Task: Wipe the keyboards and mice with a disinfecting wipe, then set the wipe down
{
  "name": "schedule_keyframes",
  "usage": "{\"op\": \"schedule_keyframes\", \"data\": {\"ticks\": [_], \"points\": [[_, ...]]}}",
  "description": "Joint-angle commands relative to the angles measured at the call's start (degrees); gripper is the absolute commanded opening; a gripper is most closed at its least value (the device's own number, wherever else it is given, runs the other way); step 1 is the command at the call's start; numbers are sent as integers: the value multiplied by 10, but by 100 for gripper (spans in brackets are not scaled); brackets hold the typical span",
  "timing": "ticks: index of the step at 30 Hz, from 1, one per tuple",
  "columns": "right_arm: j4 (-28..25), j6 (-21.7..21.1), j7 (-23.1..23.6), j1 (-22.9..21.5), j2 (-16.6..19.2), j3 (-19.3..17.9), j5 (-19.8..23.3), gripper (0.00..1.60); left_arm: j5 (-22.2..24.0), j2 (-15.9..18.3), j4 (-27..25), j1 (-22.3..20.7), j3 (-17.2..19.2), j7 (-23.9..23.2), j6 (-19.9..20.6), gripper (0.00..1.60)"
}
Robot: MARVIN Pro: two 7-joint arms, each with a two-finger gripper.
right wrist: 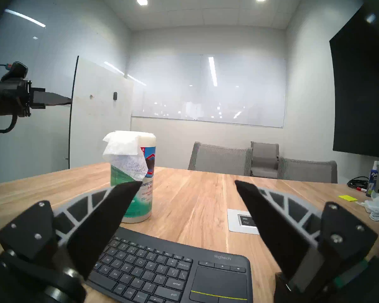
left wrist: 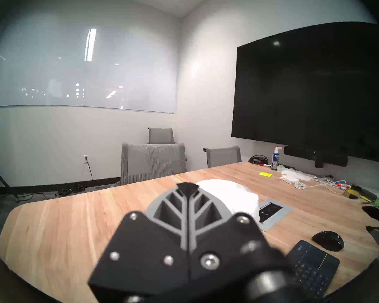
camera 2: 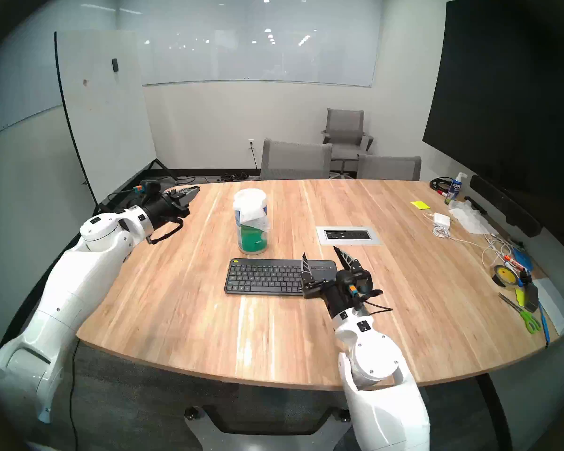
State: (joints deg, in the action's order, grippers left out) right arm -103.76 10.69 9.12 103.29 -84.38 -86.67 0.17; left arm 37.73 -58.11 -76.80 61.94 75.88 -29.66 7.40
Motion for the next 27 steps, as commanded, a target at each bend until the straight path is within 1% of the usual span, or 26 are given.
{"op": "schedule_keyframes", "data": {"ticks": [1,13,21,27], "points": [[-8,11,0,0,-3,2,2,160,-21,1,7,-55,-19,-29,-8,0],[-5,19,8,4,1,-7,9,160,-29,-2,17,-62,-24,-50,-15,0],[-39,13,39,22,24,-52,52,160,-32,-4,18,-62,-21,-54,-15,0],[-40,10,63,29,30,-63,76,160,-33,-5,20,-63,-20,-57,-16,0]]}}
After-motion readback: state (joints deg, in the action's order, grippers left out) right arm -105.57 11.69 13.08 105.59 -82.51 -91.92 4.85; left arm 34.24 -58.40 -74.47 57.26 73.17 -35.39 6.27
